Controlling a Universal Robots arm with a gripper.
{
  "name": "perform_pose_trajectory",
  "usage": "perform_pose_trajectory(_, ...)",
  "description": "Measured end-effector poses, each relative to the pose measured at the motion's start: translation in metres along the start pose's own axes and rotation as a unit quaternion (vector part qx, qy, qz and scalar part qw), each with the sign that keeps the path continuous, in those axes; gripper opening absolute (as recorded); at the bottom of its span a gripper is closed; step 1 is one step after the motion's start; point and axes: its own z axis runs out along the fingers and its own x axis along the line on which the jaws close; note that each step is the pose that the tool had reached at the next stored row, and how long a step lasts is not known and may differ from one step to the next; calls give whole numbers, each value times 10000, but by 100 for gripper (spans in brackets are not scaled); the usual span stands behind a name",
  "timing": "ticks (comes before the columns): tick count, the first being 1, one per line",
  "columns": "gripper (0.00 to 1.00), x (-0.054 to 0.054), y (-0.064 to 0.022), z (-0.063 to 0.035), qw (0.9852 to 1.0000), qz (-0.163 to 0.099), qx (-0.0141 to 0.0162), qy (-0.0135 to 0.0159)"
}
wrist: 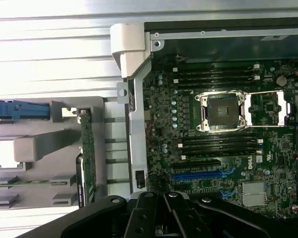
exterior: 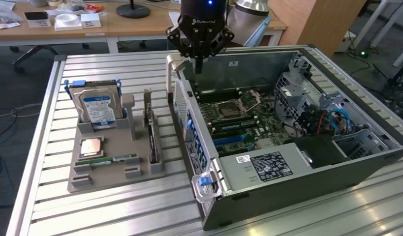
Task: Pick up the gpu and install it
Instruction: 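Reach for the gpu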
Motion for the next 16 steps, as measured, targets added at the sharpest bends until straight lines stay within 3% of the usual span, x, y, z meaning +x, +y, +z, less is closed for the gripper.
perform_pose_trajectory(16, 11, 249, -16, -4, 10000, 0, 0, -1)
